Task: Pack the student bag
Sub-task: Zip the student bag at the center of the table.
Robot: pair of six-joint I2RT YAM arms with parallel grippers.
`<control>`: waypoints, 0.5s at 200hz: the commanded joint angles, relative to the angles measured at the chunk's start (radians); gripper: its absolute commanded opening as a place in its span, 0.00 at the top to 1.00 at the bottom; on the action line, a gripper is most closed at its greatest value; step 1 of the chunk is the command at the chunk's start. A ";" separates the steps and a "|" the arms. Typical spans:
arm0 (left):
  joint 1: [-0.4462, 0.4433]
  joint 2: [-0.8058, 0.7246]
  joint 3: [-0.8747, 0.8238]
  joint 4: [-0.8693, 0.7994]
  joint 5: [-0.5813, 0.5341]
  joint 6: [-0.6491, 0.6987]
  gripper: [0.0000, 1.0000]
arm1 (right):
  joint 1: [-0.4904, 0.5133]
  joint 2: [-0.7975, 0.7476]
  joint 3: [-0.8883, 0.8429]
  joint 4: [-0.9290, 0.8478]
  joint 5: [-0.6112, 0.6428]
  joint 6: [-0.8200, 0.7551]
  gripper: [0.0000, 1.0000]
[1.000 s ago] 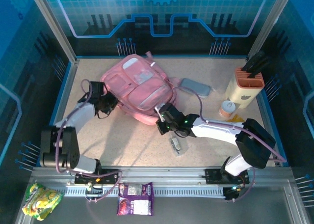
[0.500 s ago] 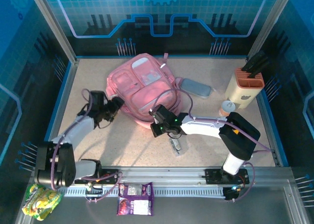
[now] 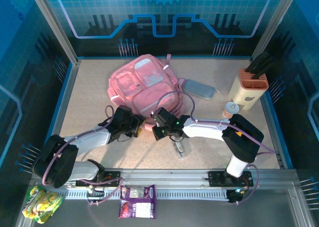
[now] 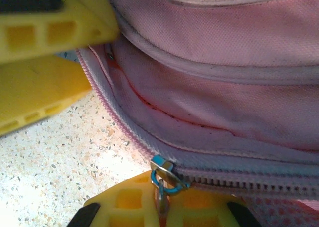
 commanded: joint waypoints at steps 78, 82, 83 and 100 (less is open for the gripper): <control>0.101 -0.105 0.040 -0.231 -0.214 0.170 1.00 | 0.003 -0.101 0.000 -0.227 0.143 -0.019 1.00; 0.118 -0.113 0.040 -0.240 -0.208 0.185 1.00 | -0.004 -0.111 -0.008 -0.243 0.152 -0.023 1.00; 0.123 -0.115 0.041 -0.243 -0.207 0.189 1.00 | -0.006 -0.112 -0.010 -0.246 0.155 -0.024 1.00; 0.193 -0.147 0.040 -0.278 -0.205 0.243 1.00 | -0.057 -0.153 -0.048 -0.283 0.174 -0.040 1.00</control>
